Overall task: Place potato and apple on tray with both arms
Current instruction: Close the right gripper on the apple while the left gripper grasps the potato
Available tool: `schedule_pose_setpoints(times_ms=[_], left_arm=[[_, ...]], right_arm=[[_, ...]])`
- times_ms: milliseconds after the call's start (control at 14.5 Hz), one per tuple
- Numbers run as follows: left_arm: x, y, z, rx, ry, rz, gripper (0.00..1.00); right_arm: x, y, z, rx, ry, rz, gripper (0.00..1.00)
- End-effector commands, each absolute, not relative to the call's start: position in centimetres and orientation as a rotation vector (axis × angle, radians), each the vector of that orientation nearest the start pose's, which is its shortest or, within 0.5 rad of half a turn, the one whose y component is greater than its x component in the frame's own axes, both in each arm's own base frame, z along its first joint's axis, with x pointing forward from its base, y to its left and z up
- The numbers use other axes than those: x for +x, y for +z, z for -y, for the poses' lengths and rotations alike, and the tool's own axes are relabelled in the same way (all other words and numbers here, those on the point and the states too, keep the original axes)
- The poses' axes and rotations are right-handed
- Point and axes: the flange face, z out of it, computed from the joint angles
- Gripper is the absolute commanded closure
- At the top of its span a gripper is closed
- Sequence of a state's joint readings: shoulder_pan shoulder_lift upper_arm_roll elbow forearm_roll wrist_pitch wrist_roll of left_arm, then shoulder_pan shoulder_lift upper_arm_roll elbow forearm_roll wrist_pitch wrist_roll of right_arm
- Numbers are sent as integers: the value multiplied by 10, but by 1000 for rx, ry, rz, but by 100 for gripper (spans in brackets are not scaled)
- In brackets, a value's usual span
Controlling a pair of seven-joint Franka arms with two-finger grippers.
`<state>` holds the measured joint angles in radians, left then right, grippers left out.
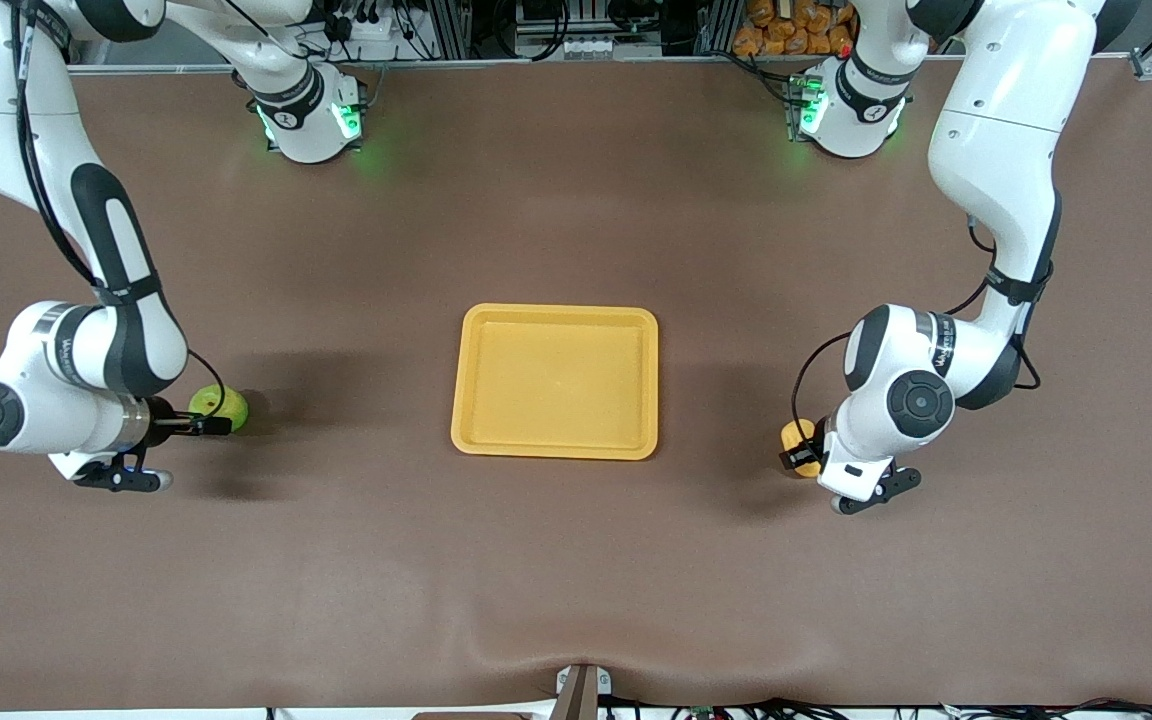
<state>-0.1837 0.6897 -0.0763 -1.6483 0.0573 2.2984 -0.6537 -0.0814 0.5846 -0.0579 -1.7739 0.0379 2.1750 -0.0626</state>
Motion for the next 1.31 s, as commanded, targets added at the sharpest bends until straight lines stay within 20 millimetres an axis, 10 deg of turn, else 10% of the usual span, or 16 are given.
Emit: schedule_pose_setpoints(times_ms=[0,484,622,761,1245], left_arm=[[661,207,172,-3079,43,580,61],[653,239,217,-3107,-4,464,93],[649,258,234,-3112,-8,417,97],[644,275,254,-3115,-6,371,100],[603,296,347,-3134,-17,155,100]], right_arm=[[611,218,76,-3102,259,-173,0],[604,208,75,-3096,297,-205,4],[605,209,73,-3097,293,-208,70],[608,212,68,-3099,283,-194,100],[618,274,45,-3100,262,-137,100]])
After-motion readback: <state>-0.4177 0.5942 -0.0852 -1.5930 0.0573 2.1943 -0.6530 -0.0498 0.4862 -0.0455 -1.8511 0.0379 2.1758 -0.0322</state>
